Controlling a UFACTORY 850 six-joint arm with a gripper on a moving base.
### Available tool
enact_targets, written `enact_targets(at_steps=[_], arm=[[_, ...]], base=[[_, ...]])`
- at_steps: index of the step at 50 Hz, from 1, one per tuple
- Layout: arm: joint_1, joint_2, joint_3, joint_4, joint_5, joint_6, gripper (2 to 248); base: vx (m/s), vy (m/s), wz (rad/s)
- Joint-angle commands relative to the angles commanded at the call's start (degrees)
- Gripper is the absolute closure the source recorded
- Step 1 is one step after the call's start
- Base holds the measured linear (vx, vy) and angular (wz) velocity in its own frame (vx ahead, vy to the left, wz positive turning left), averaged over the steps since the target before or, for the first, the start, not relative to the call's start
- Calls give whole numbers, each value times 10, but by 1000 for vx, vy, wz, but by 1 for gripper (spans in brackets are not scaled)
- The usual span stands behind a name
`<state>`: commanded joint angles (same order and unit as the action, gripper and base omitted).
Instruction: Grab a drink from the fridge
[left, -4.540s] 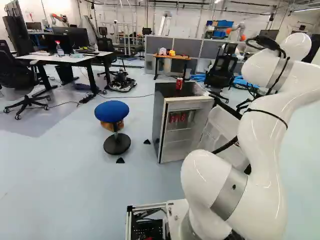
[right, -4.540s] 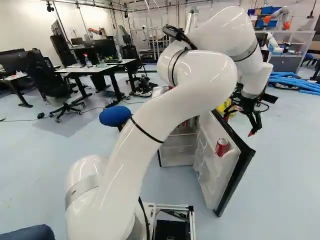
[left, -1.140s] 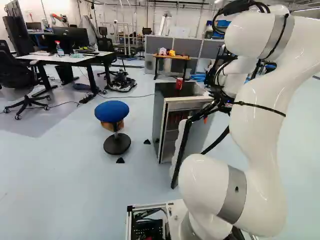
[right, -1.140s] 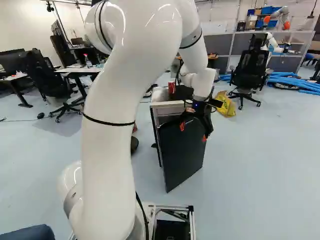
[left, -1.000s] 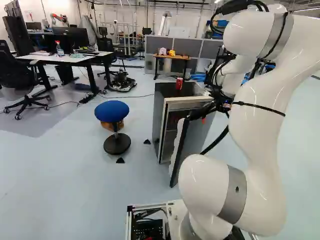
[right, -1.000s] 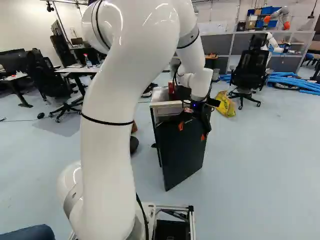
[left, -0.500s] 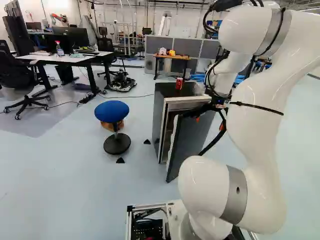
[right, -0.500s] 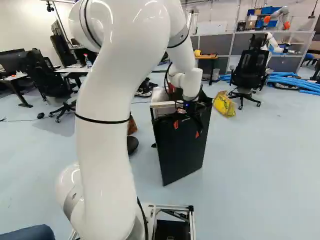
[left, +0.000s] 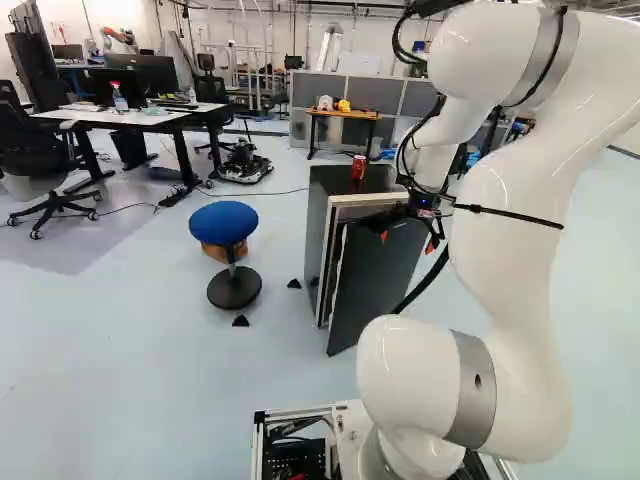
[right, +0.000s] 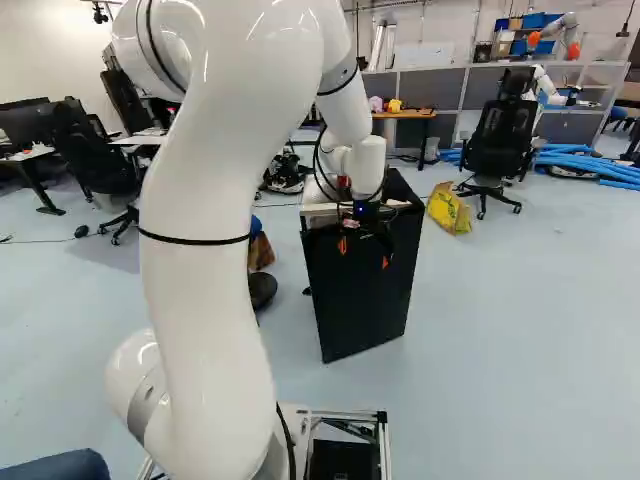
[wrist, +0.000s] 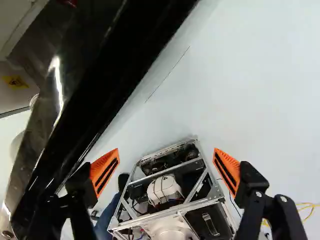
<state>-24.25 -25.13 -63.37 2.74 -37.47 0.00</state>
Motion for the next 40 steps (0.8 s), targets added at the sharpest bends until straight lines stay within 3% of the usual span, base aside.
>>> enact_targets(at_steps=[40], arm=[[63,21,31,0,98,0,3]], base=[[0,0,0]])
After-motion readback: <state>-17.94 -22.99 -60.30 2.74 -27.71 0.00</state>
